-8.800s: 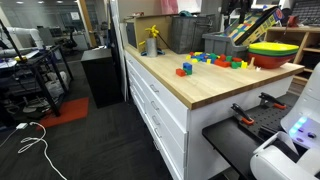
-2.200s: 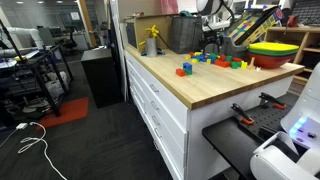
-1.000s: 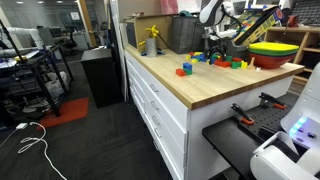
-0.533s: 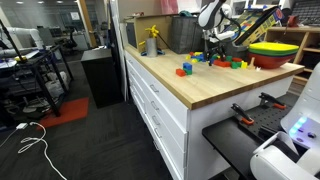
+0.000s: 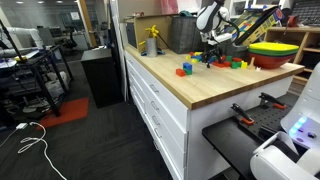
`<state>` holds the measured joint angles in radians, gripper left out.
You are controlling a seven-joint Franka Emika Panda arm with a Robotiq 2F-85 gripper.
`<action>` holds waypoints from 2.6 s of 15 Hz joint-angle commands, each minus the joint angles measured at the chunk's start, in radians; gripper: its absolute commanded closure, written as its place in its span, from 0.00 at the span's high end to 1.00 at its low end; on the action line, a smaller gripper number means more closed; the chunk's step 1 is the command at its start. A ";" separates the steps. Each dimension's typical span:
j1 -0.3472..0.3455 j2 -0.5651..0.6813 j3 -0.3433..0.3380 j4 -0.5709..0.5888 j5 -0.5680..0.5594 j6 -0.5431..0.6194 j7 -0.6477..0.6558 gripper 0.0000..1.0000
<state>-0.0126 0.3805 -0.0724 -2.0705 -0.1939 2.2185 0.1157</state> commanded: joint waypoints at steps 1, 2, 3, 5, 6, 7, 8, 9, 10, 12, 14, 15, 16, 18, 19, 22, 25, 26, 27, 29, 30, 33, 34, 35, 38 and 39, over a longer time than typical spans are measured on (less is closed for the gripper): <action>0.007 -0.031 0.033 -0.053 0.033 0.033 -0.039 1.00; 0.012 -0.045 0.047 -0.062 0.044 0.033 -0.043 1.00; 0.016 -0.056 0.059 -0.071 0.055 0.034 -0.043 1.00; 0.020 -0.072 0.079 -0.081 0.086 0.035 -0.047 1.00; 0.021 -0.078 0.090 -0.084 0.109 0.030 -0.053 1.00; 0.024 -0.083 0.097 -0.090 0.123 0.029 -0.056 1.00; 0.026 -0.090 0.106 -0.097 0.141 0.028 -0.059 1.00; 0.029 -0.096 0.110 -0.104 0.155 0.028 -0.059 1.00; 0.032 -0.105 0.114 -0.112 0.167 0.028 -0.054 1.00; 0.035 -0.130 0.112 -0.127 0.185 0.033 -0.030 1.00; 0.032 -0.161 0.097 -0.136 0.194 0.041 0.004 1.00; 0.029 -0.176 0.088 -0.139 0.198 0.047 0.017 1.00; 0.026 -0.189 0.078 -0.140 0.197 0.051 0.032 1.00; 0.022 -0.202 0.056 -0.137 0.187 0.057 0.075 1.00; 0.021 -0.203 0.046 -0.136 0.184 0.059 0.097 1.00; 0.016 -0.186 0.032 -0.127 0.207 0.052 0.163 1.00; 0.019 -0.161 0.036 -0.129 0.253 0.050 0.215 1.00; 0.020 -0.151 0.038 -0.129 0.274 0.052 0.224 1.00; 0.020 -0.142 0.039 -0.129 0.292 0.054 0.231 1.00; 0.018 -0.122 0.035 -0.120 0.326 0.061 0.247 1.00; 0.015 -0.114 0.032 -0.117 0.342 0.068 0.254 1.00; 0.008 -0.098 0.023 -0.116 0.368 0.079 0.266 1.00; 0.006 -0.093 0.019 -0.116 0.376 0.081 0.266 1.00; 0.004 -0.090 0.016 -0.118 0.385 0.085 0.267 0.99; -0.007 -0.083 0.013 -0.123 0.419 0.088 0.268 0.70; -0.009 -0.084 0.014 -0.123 0.429 0.086 0.267 0.63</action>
<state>-0.0151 0.2980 -0.0550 -2.1888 0.1995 2.2907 0.3623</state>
